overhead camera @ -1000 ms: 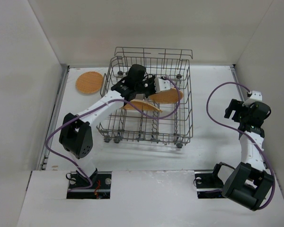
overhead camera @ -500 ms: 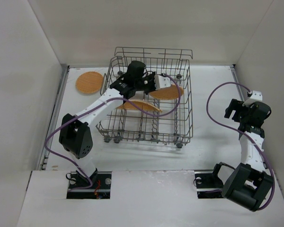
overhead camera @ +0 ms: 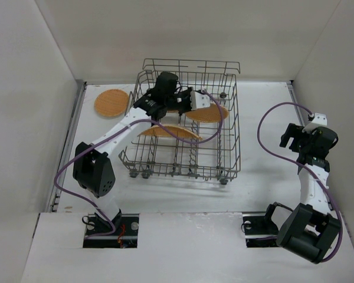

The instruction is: Load the plates into the dish rack

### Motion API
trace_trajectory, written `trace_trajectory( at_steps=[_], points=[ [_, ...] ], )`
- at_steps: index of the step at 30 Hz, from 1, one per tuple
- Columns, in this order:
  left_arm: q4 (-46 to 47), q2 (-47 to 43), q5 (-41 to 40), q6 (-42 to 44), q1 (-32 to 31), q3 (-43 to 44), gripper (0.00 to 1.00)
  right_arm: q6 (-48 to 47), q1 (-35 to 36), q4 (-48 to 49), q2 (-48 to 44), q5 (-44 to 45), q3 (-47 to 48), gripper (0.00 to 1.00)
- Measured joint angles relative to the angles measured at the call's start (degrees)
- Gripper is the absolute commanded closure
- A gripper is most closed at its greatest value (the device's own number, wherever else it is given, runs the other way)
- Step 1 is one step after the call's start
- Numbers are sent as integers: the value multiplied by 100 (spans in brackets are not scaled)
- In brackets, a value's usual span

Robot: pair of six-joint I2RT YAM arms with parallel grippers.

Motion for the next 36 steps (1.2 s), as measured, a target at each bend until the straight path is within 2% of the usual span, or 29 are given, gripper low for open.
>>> trace_trajectory(
  at_steps=[36],
  points=[
    [-219,319,293,179,0,367,95,2,-68,0,0,0,0,10]
  ],
)
